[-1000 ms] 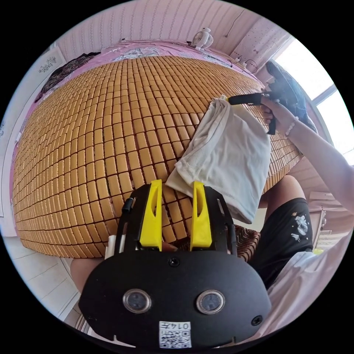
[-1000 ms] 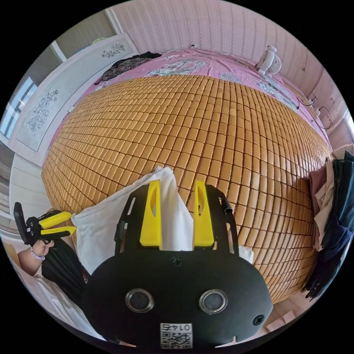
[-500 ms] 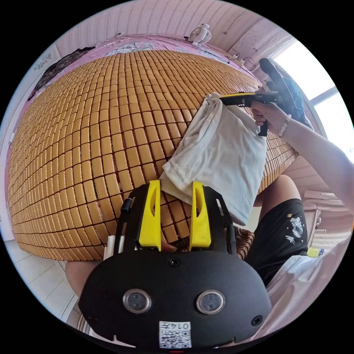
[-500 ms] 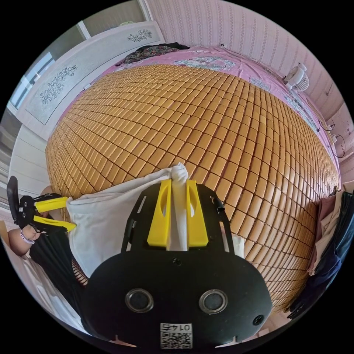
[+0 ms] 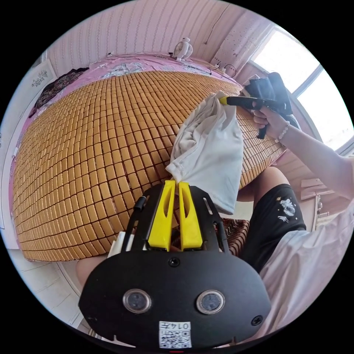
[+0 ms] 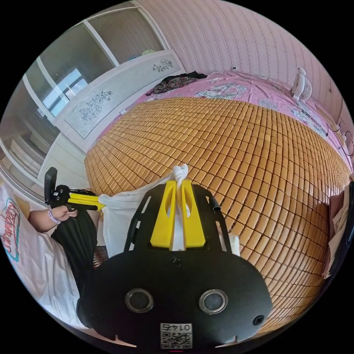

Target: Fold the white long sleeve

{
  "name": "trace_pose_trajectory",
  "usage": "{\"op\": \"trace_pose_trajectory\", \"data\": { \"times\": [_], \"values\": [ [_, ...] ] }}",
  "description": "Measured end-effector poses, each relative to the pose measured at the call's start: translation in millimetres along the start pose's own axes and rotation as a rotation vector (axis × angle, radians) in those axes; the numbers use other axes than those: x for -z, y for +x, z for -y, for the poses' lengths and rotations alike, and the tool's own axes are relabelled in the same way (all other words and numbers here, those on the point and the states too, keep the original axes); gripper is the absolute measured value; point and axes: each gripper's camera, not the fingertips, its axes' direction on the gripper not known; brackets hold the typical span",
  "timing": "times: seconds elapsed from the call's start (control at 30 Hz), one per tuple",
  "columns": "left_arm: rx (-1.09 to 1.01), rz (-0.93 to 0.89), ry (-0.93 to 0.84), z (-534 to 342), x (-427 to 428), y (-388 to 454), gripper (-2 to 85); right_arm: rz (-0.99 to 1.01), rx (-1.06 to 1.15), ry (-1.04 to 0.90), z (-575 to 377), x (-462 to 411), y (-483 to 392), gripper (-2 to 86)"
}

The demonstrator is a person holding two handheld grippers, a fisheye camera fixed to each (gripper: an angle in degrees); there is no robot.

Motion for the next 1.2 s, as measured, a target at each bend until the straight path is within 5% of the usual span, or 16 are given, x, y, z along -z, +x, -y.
{"op": "trace_pose_trajectory", "data": {
  "times": [0.37,0.83,0.97,1.07,1.2],
  "values": [
    [0.136,0.234,0.235,-126.1,172.1,-15.6,-0.6,0.182,0.126,0.193,-4.1,51.7,-74.6,1.2],
    [0.67,0.522,0.522,-300.9,325.1,-175.2,-0.4,0.541,0.584,0.116,214.4,-79.6,-322.8,1.4],
    [1.019,0.296,0.624,-360.3,323.5,-310.6,5.3,0.53,0.588,0.015,301.5,-160.9,-410.0,2.8],
    [1.226,0.067,0.631,-414.6,276.9,-385.9,7.7,0.333,0.447,-0.112,350.3,-253.9,-456.9,6.8],
    [1.274,0.055,0.616,-446.1,234.0,-380.8,6.6,0.288,0.346,-0.284,323.7,-313.9,-427.2,8.1]
  ]
}}
